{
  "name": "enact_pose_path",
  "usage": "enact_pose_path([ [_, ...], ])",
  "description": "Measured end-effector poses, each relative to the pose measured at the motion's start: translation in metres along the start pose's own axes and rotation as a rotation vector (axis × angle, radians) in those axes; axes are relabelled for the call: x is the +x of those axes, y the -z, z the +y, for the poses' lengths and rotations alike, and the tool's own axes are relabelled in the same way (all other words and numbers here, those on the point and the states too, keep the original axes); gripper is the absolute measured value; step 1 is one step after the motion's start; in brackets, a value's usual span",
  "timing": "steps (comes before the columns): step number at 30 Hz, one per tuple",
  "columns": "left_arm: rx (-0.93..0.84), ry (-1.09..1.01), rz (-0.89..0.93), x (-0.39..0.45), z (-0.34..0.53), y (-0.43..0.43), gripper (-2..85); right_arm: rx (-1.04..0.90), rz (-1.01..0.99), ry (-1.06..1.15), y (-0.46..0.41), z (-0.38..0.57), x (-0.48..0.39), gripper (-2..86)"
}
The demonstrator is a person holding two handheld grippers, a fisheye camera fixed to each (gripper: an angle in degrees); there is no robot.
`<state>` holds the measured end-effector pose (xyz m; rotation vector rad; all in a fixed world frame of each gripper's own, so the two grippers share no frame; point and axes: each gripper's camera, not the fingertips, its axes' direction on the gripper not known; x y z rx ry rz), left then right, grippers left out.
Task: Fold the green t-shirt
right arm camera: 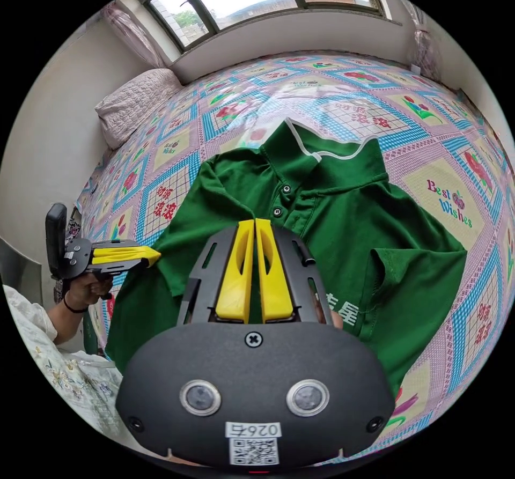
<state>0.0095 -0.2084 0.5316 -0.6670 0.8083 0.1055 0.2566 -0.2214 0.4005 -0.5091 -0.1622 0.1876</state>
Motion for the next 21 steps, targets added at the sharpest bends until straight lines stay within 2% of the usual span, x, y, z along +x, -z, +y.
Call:
enact_pose_path([
  [3,-0.001,0.047,0.031,-0.014,0.010,0.001,-0.7,-0.087,-0.014,0.006,-0.010,-0.001,0.007,-1.1],
  [6,0.028,0.070,0.038,-0.017,0.017,0.011,-0.7,-0.064,0.001,-0.036,-0.005,0.008,0.011,-1.0],
  [10,0.088,0.000,0.126,-0.002,0.014,0.019,-0.7,0.020,-0.127,-0.008,0.000,0.014,-0.003,-0.9],
  [12,0.043,-0.025,0.146,0.006,0.011,0.009,-0.7,-0.074,-0.077,0.027,-0.015,0.012,-0.013,-0.9],
  [15,-0.001,-0.085,0.218,0.024,0.016,-0.001,-0.7,-0.031,-0.061,0.082,-0.007,0.025,-0.032,-1.0],
  [17,0.010,-0.079,0.209,0.032,0.023,0.002,-0.7,-0.076,-0.026,0.138,-0.007,0.039,-0.051,-1.0],
  [19,0.041,-0.064,0.237,0.036,0.031,0.012,-0.7,-0.009,0.072,0.129,0.011,0.059,-0.058,-1.1],
  [21,0.098,-0.061,0.237,0.041,0.046,0.032,-0.7,0.122,0.037,0.083,0.045,0.089,-0.055,-1.2],
])
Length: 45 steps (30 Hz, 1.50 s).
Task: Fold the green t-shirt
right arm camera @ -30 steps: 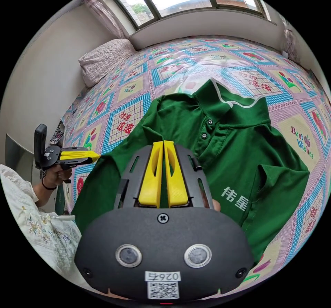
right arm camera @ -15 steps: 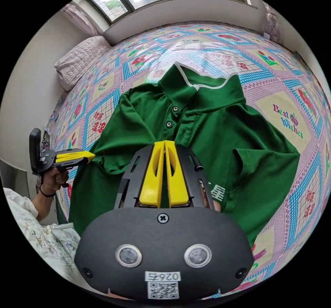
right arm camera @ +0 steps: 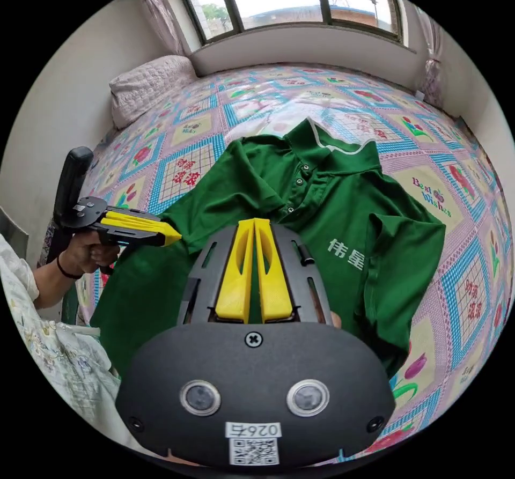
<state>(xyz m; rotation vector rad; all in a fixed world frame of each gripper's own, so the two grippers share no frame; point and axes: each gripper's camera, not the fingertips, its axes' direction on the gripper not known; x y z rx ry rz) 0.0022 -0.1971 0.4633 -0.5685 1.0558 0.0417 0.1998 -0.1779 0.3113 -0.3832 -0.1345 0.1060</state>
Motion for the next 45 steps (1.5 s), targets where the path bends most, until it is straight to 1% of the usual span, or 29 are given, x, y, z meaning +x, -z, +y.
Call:
enact_pose_path([
  [2,0.073,-0.034,-0.037,0.016,0.026,0.029,-0.7,0.136,-0.041,-0.101,0.053,0.049,0.007,-1.3],
  [3,0.085,-0.045,-0.049,0.020,0.034,0.036,-0.7,0.155,-0.038,-0.125,0.065,0.063,0.008,-1.4],
  [5,0.109,-0.079,-0.107,0.036,0.073,0.060,-0.7,0.193,-0.016,-0.201,0.109,0.122,0.006,-1.4],
  [9,0.041,-0.118,-0.261,0.055,0.144,0.078,-0.6,0.208,0.009,-0.324,0.164,0.213,-0.008,-1.4],
  [11,-0.026,-0.085,-0.296,0.060,0.194,0.082,-0.5,0.236,-0.021,-0.350,0.194,0.267,-0.026,-1.2],
  [13,-0.053,-0.007,-0.306,0.061,0.229,0.085,-0.3,0.231,0.011,-0.370,0.209,0.297,-0.042,-0.9],
  [16,-0.090,0.107,-0.250,0.064,0.275,0.086,0.8,0.182,0.070,-0.391,0.217,0.332,-0.066,0.0],
  [17,-0.115,0.111,-0.228,0.068,0.288,0.082,1.9,0.149,0.082,-0.396,0.216,0.343,-0.073,0.7],
  [18,-0.133,0.115,-0.226,0.070,0.294,0.080,4.4,0.126,0.093,-0.400,0.214,0.348,-0.076,1.8],
  [20,-0.206,0.144,-0.229,0.074,0.311,0.068,13.2,0.037,0.128,-0.404,0.204,0.367,-0.086,5.4],
  [23,-0.233,0.150,-0.215,0.080,0.327,0.057,16.6,-0.023,0.136,-0.426,0.189,0.389,-0.092,8.8],
  [29,-0.210,0.138,-0.178,0.098,0.332,0.050,16.5,0.019,0.161,-0.486,0.171,0.410,-0.082,8.8],
  [32,-0.220,0.126,-0.201,0.107,0.333,0.044,16.6,0.036,0.170,-0.493,0.163,0.409,-0.073,8.6],
  [37,-0.220,0.128,-0.247,0.114,0.333,0.040,16.4,-0.008,0.175,-0.471,0.142,0.399,-0.065,8.9],
  [39,-0.221,0.117,-0.275,0.117,0.333,0.038,15.6,-0.032,0.224,-0.460,0.135,0.396,-0.067,8.1],
  [41,-0.217,0.099,-0.342,0.120,0.336,0.036,13.0,-0.045,0.246,-0.463,0.132,0.392,-0.071,7.7],
  [42,-0.215,0.096,-0.346,0.121,0.336,0.036,12.4,-0.044,0.249,-0.468,0.132,0.392,-0.071,7.7],
  [44,-0.192,0.071,-0.285,0.121,0.339,0.038,5.8,-0.055,0.263,-0.470,0.128,0.389,-0.076,5.1],
  [45,-0.185,0.076,-0.269,0.121,0.340,0.038,4.9,-0.061,0.243,-0.462,0.127,0.388,-0.076,3.7],
])
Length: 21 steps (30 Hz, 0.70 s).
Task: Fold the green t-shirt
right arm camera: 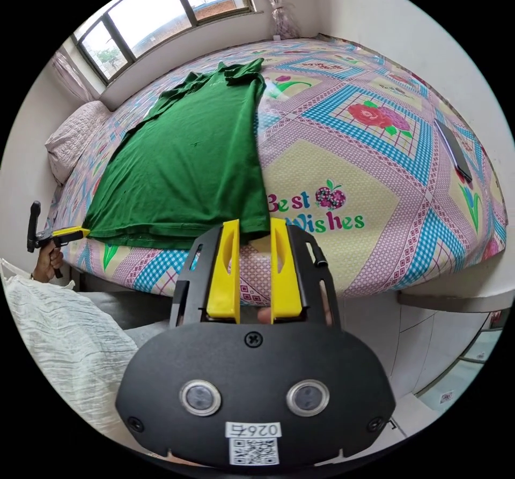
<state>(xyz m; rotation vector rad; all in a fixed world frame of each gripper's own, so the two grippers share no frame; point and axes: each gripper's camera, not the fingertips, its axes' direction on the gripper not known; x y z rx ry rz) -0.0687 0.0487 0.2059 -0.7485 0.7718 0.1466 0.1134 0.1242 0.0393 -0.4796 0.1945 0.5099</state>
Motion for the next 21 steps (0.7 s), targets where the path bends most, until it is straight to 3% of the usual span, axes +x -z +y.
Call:
enact_pose_path([
  [9,0.009,0.071,0.165,-0.042,0.011,0.017,0.5,0.013,-0.117,-0.040,0.020,0.004,0.017,-1.2],
  [21,0.065,0.173,0.662,-0.126,0.071,0.051,0.1,-0.009,-0.364,-0.168,0.070,0.053,0.065,-1.3],
])
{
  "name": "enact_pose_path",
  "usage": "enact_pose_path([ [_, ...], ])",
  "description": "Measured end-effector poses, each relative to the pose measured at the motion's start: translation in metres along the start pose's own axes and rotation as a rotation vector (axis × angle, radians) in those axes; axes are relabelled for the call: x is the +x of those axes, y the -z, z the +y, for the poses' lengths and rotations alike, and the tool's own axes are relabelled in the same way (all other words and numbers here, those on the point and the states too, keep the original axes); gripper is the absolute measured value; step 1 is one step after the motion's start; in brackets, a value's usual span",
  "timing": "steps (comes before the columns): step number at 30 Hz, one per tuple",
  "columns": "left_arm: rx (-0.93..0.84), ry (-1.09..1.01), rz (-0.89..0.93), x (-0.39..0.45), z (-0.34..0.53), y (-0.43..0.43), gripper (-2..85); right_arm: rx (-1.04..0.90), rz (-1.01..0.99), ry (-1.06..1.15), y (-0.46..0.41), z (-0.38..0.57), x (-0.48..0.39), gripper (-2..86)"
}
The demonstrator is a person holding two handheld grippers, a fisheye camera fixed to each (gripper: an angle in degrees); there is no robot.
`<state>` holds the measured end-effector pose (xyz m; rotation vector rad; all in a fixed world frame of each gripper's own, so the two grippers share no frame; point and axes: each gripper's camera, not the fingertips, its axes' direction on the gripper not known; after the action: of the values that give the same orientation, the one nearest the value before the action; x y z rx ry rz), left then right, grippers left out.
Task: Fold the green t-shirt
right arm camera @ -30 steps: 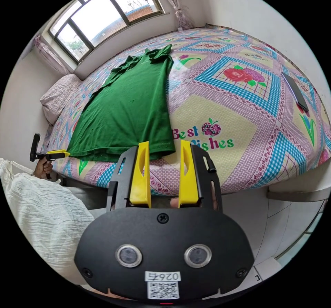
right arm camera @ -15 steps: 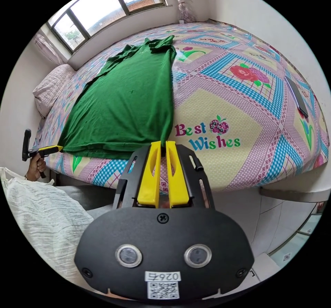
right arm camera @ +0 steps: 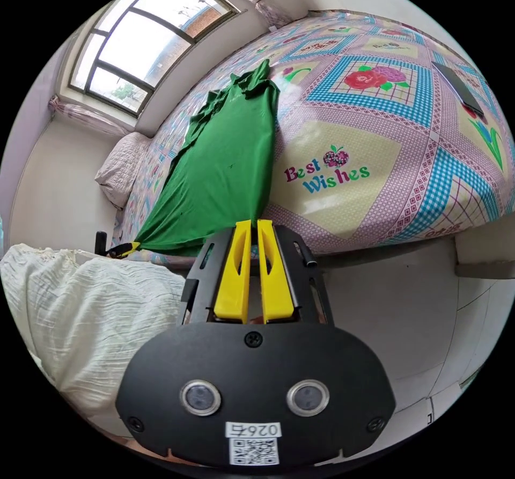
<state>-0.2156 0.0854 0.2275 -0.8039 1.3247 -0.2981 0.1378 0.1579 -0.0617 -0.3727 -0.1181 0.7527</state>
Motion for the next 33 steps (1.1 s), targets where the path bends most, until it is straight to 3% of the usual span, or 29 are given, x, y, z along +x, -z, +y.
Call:
enact_pose_path([
  [6,0.198,-0.086,0.209,0.002,-0.049,0.068,0.1,0.186,-0.132,0.041,0.052,-0.045,-0.012,-1.3],
  [13,0.278,-0.154,0.290,-0.003,-0.206,0.104,0.1,0.295,-0.118,0.202,0.046,-0.200,-0.038,-1.3],
  [23,0.166,-0.065,0.323,-0.062,-0.454,0.071,0.3,0.124,-0.011,0.200,-0.065,-0.436,-0.013,-1.3],
  [28,0.109,0.042,0.365,-0.111,-0.531,0.034,0.3,-0.004,0.061,0.156,-0.124,-0.507,0.013,-1.0],
  [33,0.068,0.189,0.330,-0.153,-0.574,0.017,1.4,-0.121,-0.002,0.126,-0.155,-0.547,0.052,1.5],
])
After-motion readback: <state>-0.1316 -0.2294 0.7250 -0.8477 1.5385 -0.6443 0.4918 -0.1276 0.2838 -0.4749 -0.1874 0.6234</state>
